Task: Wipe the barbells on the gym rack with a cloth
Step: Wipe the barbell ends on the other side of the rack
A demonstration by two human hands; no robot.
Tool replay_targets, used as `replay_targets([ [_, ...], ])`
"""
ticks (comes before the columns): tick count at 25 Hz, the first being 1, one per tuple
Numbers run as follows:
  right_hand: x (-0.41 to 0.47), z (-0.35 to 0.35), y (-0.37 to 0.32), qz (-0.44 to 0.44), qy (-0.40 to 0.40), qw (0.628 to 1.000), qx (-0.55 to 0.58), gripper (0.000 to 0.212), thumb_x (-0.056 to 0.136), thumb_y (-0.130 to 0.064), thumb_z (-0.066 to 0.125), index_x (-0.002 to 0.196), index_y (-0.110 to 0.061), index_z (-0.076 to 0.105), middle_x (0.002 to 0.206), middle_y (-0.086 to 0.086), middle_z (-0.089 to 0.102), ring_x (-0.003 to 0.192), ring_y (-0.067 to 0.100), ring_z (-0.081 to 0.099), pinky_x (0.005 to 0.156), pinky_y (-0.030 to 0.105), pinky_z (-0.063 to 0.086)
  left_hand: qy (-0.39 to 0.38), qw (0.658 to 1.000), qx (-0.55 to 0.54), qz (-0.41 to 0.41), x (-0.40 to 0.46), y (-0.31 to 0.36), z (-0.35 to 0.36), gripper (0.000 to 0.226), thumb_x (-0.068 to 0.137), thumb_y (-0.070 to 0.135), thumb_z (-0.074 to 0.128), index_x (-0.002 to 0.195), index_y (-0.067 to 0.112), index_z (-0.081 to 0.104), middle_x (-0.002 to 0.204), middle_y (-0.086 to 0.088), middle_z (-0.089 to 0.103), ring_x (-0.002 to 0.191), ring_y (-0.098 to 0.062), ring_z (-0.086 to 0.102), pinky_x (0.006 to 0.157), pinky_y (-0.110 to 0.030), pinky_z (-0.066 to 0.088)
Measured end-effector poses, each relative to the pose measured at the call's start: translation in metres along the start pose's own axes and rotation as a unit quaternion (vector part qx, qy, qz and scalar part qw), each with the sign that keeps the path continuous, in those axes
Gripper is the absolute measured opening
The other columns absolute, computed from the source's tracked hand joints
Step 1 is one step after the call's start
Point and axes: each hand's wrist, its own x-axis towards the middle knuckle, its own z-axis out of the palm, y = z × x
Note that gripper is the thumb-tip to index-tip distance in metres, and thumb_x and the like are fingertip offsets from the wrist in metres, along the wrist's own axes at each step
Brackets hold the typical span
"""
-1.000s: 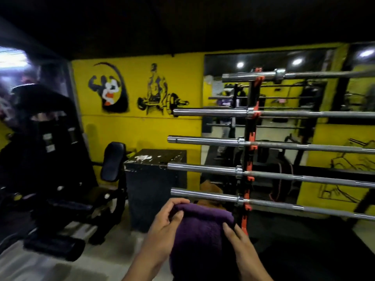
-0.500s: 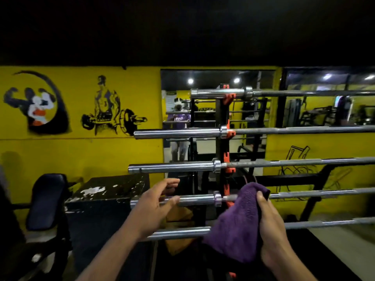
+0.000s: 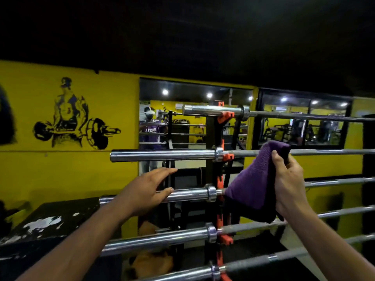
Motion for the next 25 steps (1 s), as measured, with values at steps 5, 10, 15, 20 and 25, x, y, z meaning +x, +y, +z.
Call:
replay_targets([
  [5, 0.07, 0.017, 0.01, -0.163, -0.085, 0.965, -0.187, 0.02, 0.107, -0.027, 0.044, 0.113, -0.039, 0.058, 0.094, -0.004, 0.066, 0.08, 0.012, 0.062, 0.065, 0.038, 0.053, -0.019, 0.996, 0.076, 0.048, 0.098, -0.032, -0.003, 0.068, 0.102, 0.045, 0.049, 0.16, 0.035, 0.014, 0.165, 0.014, 0.019, 0.148, -0.007, 0.025, 0.115, -0.02, 0.021],
  [10, 0.131, 0.07, 0.089, -0.252, -0.115, 0.883, -0.378, 0.026, 0.107, -0.029, 0.037, 0.129, -0.024, 0.049, 0.11, -0.006, 0.059, 0.098, 0.015, 0.057, 0.076, 0.026, 0.04, -0.064, 0.986, 0.133, 0.077, 0.197, -0.053, 0.029, 0.07, 0.099, 0.06, 0.035, 0.16, 0.033, 0.011, 0.165, 0.013, 0.017, 0.15, -0.009, 0.024, 0.113, -0.02, 0.021],
  [15, 0.166, 0.102, 0.155, -0.286, -0.112, 0.804, -0.51, 0.012, 0.102, -0.033, 0.039, 0.106, -0.024, 0.045, 0.092, -0.005, 0.049, 0.083, 0.024, 0.059, 0.064, 0.032, 0.031, -0.076, 0.971, 0.215, 0.079, 0.213, -0.08, 0.069, 0.076, 0.092, 0.076, 0.019, 0.158, 0.043, 0.001, 0.163, 0.017, 0.024, 0.144, -0.009, 0.036, 0.11, -0.032, 0.039],
  [20, 0.229, 0.118, 0.129, -0.129, -0.191, 0.786, -0.573, 0.031, 0.099, -0.034, 0.046, 0.109, -0.008, 0.061, 0.117, 0.018, 0.064, 0.105, 0.039, 0.061, 0.079, 0.04, 0.045, -0.068, 0.969, 0.222, 0.083, 0.215, -0.074, 0.068, 0.072, 0.095, 0.071, 0.02, 0.158, 0.042, 0.003, 0.161, 0.018, 0.028, 0.138, -0.007, 0.042, 0.106, -0.028, 0.04],
  [25, 0.19, 0.107, 0.129, -0.216, -0.225, 0.741, -0.595, 0.05, 0.097, -0.061, 0.043, 0.118, -0.016, 0.05, 0.114, 0.002, 0.047, 0.103, 0.029, 0.059, 0.081, 0.039, 0.046, -0.08, 0.969, 0.218, 0.081, 0.215, -0.082, 0.07, 0.082, 0.085, 0.08, 0.003, 0.157, 0.041, 0.0, 0.158, 0.016, 0.036, 0.133, -0.007, 0.047, 0.101, -0.028, 0.045],
])
